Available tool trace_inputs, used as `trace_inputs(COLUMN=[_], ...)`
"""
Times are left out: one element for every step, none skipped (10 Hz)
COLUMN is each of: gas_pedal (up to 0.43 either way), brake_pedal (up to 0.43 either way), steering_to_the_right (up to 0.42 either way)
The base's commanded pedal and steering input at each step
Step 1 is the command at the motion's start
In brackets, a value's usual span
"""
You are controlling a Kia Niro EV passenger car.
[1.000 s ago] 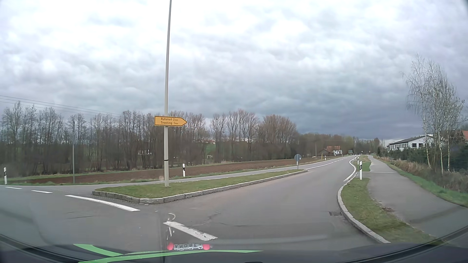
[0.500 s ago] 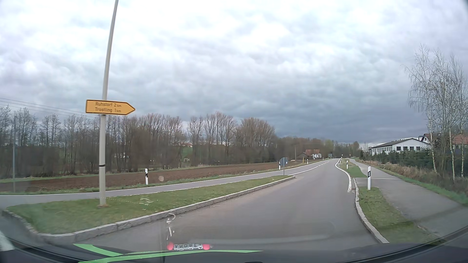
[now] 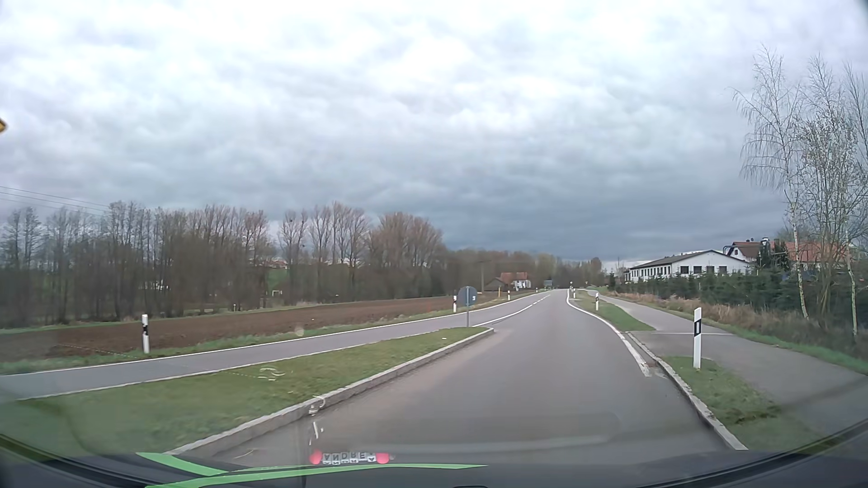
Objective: Follow the waypoints while adhering to traffic rules and regulations
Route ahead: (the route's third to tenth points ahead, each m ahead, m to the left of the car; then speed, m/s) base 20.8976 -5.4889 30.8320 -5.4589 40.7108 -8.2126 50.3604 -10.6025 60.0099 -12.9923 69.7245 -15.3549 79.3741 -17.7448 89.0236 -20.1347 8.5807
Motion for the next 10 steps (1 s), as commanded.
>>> trace_inputs(gas_pedal=[0.228, 0.228, 0.228, 0.228, 0.24, 0.268, 0.287, 0.287, 0.287, 0.287], brake_pedal=[0.0, 0.0, 0.0, 0.0, 0.0, 0.0, 0.0, 0.0, 0.0, 0.0], steering_to_the_right=[0.15, 0.148, 0.143, 0.13, 0.12, 0.105, 0.089, 0.08, 0.068, 0.055])
